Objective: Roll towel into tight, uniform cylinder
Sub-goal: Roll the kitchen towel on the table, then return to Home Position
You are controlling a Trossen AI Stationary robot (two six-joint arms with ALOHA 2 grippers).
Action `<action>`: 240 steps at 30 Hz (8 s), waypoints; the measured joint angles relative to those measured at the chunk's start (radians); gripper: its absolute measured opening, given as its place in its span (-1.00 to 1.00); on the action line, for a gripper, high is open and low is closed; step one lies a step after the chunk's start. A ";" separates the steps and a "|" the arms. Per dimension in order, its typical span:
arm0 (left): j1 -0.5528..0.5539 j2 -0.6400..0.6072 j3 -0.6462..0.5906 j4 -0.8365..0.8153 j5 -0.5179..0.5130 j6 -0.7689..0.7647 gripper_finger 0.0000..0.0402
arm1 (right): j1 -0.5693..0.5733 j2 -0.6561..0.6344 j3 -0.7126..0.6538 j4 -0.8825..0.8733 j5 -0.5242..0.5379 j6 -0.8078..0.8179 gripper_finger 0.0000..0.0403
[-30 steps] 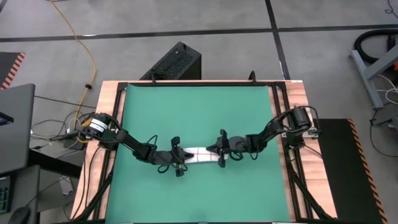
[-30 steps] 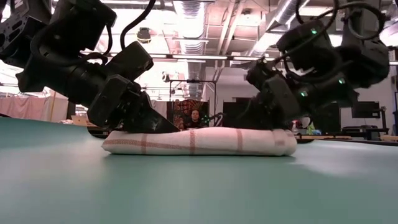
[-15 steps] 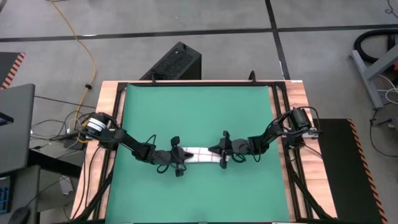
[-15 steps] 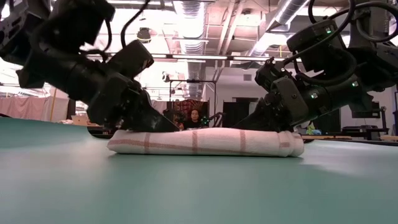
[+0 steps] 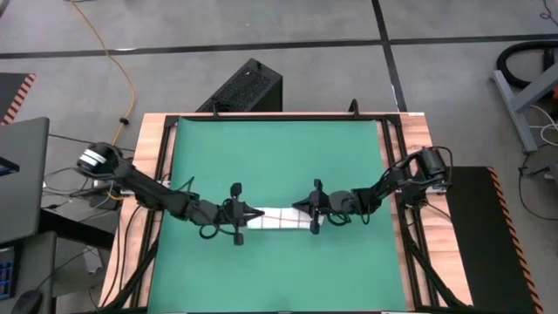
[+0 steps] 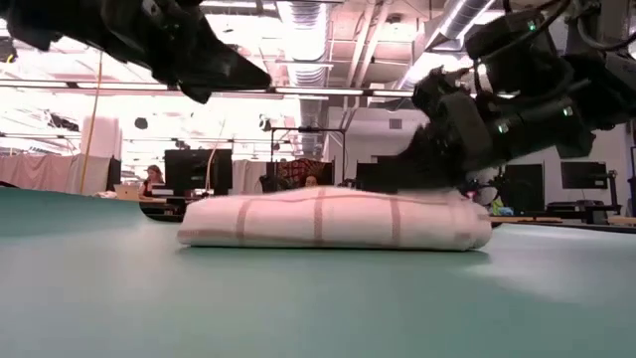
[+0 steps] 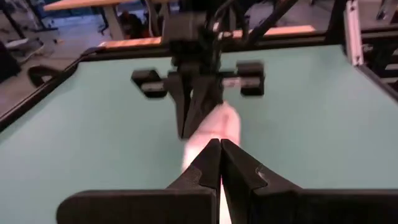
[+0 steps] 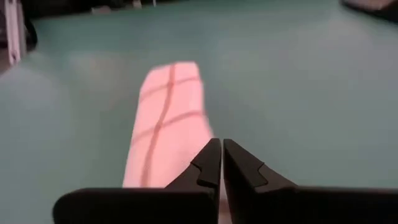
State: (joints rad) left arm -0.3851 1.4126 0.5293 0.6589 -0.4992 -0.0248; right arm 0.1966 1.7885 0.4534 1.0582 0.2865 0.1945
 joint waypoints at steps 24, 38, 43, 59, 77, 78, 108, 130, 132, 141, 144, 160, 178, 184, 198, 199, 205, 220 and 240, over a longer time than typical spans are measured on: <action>-0.130 -0.680 -0.158 -0.355 -0.016 0.099 -1.00 | 0.090 -0.915 0.002 -0.811 0.156 -0.170 -0.79; -0.131 -1.218 -0.370 -0.513 0.038 0.058 -1.00 | 0.348 -1.521 -0.192 -0.998 0.474 -0.195 -0.79; -0.131 -1.328 -0.373 -0.632 0.012 0.039 -1.00 | 0.413 -1.739 -0.340 -0.961 0.529 -0.193 -0.79; -0.131 -1.391 -0.480 -0.702 0.017 -0.057 -1.00 | 0.445 -1.764 -0.446 -0.981 0.610 -0.166 -0.79; -0.130 -1.396 -0.480 -0.708 0.027 -0.008 -1.00 | 0.443 -1.742 -0.447 -0.998 0.630 -0.148 -0.79; -0.130 -1.396 -0.480 -0.708 0.024 -0.006 -1.00 | 0.442 -1.742 -0.447 -0.998 0.635 -0.150 -0.79; -0.130 -1.396 -0.480 -0.709 0.006 -0.021 -1.00 | 0.443 -1.742 -0.448 -0.998 0.632 -0.176 -0.79; -0.130 -1.396 -0.480 -0.710 0.006 -0.017 -1.00 | 0.443 -1.742 -0.449 -0.998 0.632 -0.176 -0.79; -0.130 -1.396 -0.480 -0.710 0.006 -0.017 -1.00 | 0.443 -1.742 -0.449 -0.998 0.632 -0.176 -0.79; -0.131 -1.396 -0.480 -0.710 0.006 -0.017 -1.00 | 0.443 -1.742 -0.449 -0.998 0.631 -0.176 -0.79; -0.131 -1.396 -0.480 -0.710 0.006 -0.017 -1.00 | 0.443 -1.742 -0.449 -0.998 0.631 -0.176 -0.79; -0.131 -1.396 -0.480 -0.710 0.006 -0.021 -1.00 | 0.443 -1.742 -0.449 -0.998 0.631 -0.177 -0.79; -0.131 -1.396 -0.480 -0.710 0.006 -0.021 -1.00 | 0.443 -1.742 -0.449 -0.998 0.631 -0.176 -0.79; -0.131 -1.396 -0.480 -0.710 0.006 -0.021 -1.00 | 0.443 -1.742 -0.449 -0.998 0.631 -0.176 -0.79; -0.131 -1.396 -0.480 -0.710 0.006 -0.021 -1.00 | 0.443 -1.742 -0.449 -0.998 0.631 -0.176 -0.79; -0.131 -1.396 -0.480 -0.710 0.006 -0.022 -1.00 | 0.443 -1.742 -0.449 -0.998 0.631 -0.176 -0.79; -0.131 -1.396 -0.480 -0.710 0.006 -0.022 -1.00 | 0.443 -1.742 -0.449 -0.998 0.631 -0.176 -0.79; -0.131 -1.396 -0.480 -0.710 0.006 -0.022 -1.00 | 0.443 -1.742 -0.449 -0.998 0.631 -0.176 -0.79; -0.130 -1.396 -0.480 -0.710 0.006 -0.021 -1.00 | 0.443 -1.742 -0.449 -0.998 0.631 -0.176 -0.79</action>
State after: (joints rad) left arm -0.5156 0.0170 0.0490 -0.0513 -0.4931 -0.0462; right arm 0.6392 0.0466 0.0046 0.0605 0.9176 0.0181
